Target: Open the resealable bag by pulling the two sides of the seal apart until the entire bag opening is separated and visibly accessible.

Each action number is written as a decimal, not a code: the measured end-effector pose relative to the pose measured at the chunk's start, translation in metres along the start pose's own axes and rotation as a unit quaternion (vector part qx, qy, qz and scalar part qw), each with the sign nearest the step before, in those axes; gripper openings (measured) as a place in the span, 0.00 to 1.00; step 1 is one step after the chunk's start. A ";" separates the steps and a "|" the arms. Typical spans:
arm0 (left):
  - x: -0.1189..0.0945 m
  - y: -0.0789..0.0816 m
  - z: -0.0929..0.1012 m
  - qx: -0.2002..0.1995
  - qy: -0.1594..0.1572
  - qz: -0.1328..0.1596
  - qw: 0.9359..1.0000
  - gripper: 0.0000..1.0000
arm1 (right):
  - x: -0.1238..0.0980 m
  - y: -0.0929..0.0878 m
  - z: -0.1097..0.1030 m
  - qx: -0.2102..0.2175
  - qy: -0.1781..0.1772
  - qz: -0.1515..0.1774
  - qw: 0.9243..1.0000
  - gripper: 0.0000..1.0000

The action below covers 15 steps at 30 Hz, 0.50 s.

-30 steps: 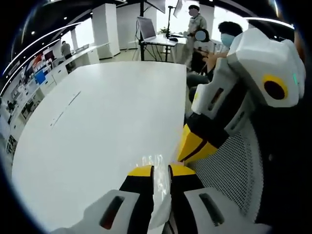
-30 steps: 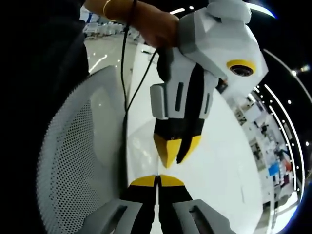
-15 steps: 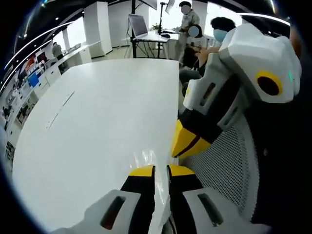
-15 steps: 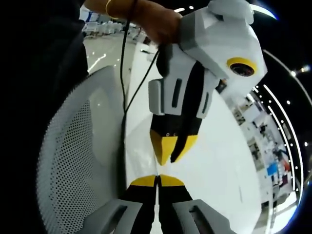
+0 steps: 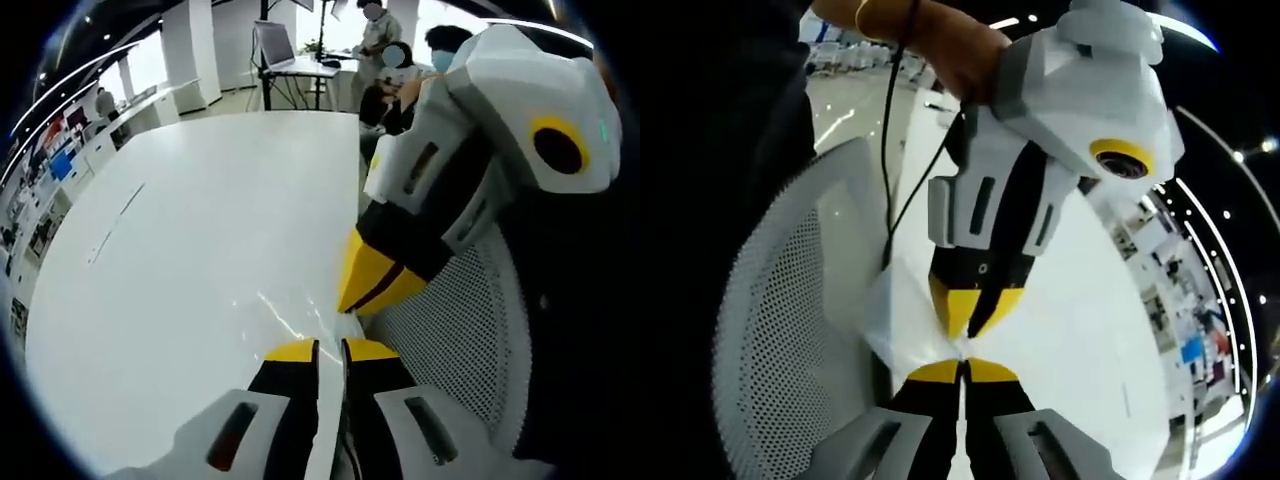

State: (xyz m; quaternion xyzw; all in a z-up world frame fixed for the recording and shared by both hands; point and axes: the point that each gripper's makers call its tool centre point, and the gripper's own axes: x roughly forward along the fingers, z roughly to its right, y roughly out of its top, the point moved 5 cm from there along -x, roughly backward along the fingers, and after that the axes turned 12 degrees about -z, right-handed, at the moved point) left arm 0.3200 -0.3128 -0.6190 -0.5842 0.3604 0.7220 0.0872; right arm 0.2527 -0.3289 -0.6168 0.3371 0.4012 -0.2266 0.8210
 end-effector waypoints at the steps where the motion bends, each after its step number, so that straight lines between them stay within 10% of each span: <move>1: 0.001 0.000 0.000 0.003 -0.002 -0.002 1.000 0.06 | 0.000 0.000 -0.001 0.001 0.001 0.000 1.000 0.00; 15: -0.006 0.010 -0.008 0.007 0.038 0.016 0.999 0.00 | 0.001 -0.003 -0.001 0.012 0.009 -0.009 1.000 0.00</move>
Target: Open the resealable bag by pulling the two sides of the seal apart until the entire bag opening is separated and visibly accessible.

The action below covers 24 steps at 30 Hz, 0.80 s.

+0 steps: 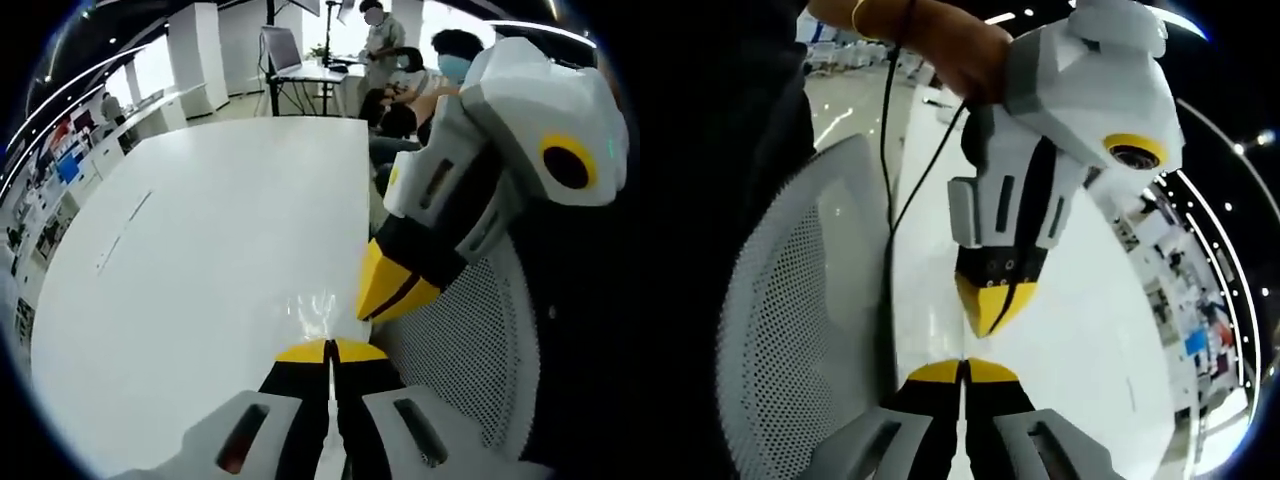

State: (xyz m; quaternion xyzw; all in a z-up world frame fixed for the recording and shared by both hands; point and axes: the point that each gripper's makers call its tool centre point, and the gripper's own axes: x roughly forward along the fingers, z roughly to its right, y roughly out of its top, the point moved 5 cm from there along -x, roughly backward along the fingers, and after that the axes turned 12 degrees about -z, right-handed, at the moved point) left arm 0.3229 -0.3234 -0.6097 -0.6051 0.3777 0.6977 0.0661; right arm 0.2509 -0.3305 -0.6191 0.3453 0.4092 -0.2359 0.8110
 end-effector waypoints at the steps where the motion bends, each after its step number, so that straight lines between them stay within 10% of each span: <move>1: -0.001 0.001 -0.001 0.004 0.009 0.003 1.000 0.00 | 0.000 0.000 0.000 -0.001 0.001 0.000 1.000 0.00; 15: -0.021 0.016 -0.016 0.007 0.119 0.068 0.991 0.00 | 0.000 0.003 -0.001 -0.002 0.003 0.005 1.000 0.00; 24: -0.014 0.021 0.001 0.061 0.114 0.058 0.990 0.00 | 0.003 0.003 0.006 0.019 -0.011 0.003 1.000 0.00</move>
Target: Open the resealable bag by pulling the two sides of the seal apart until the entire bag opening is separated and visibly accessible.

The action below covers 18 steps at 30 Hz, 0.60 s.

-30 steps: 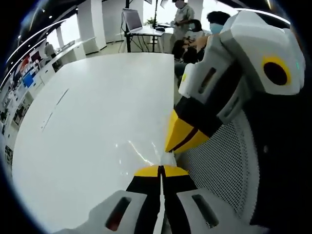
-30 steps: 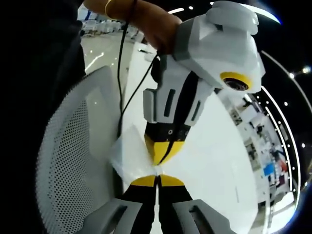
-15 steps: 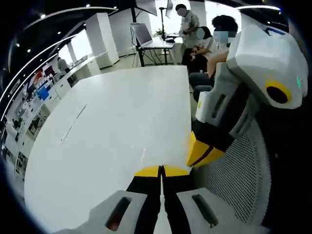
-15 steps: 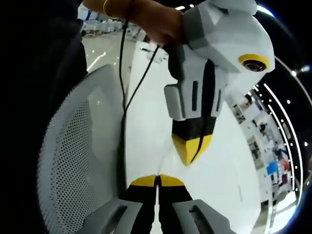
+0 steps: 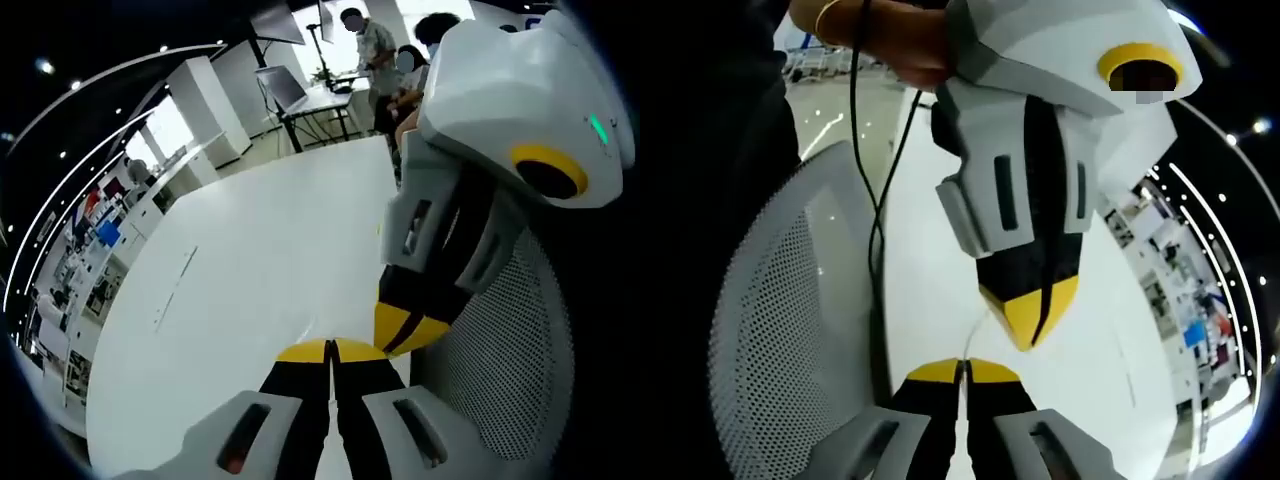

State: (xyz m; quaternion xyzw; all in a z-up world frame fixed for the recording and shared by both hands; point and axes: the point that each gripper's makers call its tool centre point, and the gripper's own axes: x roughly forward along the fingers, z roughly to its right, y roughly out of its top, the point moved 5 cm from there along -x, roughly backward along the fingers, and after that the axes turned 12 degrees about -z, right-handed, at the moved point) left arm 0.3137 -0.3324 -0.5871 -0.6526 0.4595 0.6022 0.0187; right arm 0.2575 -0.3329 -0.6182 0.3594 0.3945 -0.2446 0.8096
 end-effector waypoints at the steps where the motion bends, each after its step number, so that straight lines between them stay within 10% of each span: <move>1: 0.000 0.001 0.001 0.007 -0.005 0.002 1.000 0.00 | 0.000 0.000 0.001 0.002 -0.002 -0.001 1.000 0.00; 18: 0.003 -0.002 -0.001 -0.027 -0.033 0.002 0.999 0.00 | -0.004 0.003 0.007 0.005 -0.038 0.005 0.999 0.00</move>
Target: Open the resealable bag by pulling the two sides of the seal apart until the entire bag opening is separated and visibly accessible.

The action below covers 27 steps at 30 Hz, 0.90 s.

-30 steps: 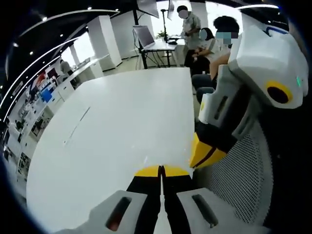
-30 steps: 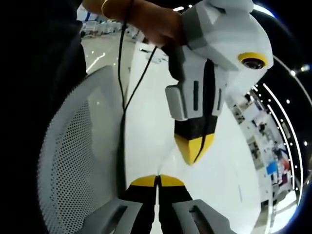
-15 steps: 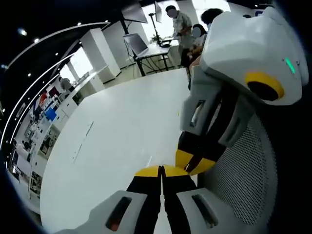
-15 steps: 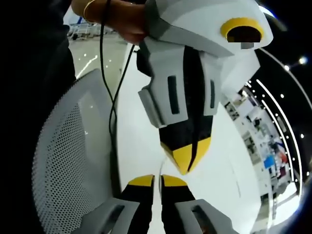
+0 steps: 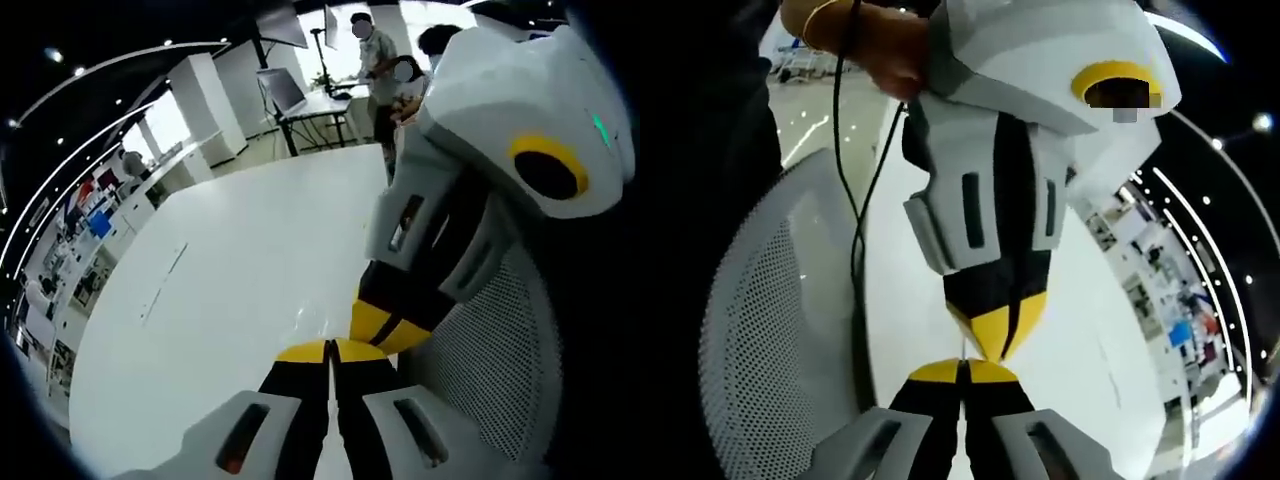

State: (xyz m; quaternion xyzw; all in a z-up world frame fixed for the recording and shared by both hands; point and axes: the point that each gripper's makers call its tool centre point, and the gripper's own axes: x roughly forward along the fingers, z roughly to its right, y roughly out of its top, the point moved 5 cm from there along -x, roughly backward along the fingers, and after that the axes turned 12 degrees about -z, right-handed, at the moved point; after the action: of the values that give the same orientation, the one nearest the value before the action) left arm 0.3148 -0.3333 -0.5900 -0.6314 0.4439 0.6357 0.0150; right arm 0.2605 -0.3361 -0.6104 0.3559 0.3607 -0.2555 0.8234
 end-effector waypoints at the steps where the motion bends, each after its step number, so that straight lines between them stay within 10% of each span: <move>1: 0.001 -0.001 0.000 -0.003 -0.004 -0.002 1.000 0.00 | 0.000 0.000 -0.001 -0.003 -0.001 -0.001 1.000 0.00; 14: 0.007 -0.015 0.004 -0.033 -0.063 -0.053 0.996 0.04 | -0.002 -0.001 -0.006 -0.021 0.002 -0.003 1.000 0.00; 27: -0.001 -0.002 -0.011 -0.057 -0.015 -0.004 0.998 0.00 | 0.000 0.001 -0.006 -0.007 0.011 0.002 1.000 0.00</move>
State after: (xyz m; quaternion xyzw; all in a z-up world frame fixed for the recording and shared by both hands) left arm 0.3252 -0.3382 -0.5881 -0.6233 0.4037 0.6696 -0.0117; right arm 0.2584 -0.3311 -0.6126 0.3533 0.3709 -0.2477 0.8223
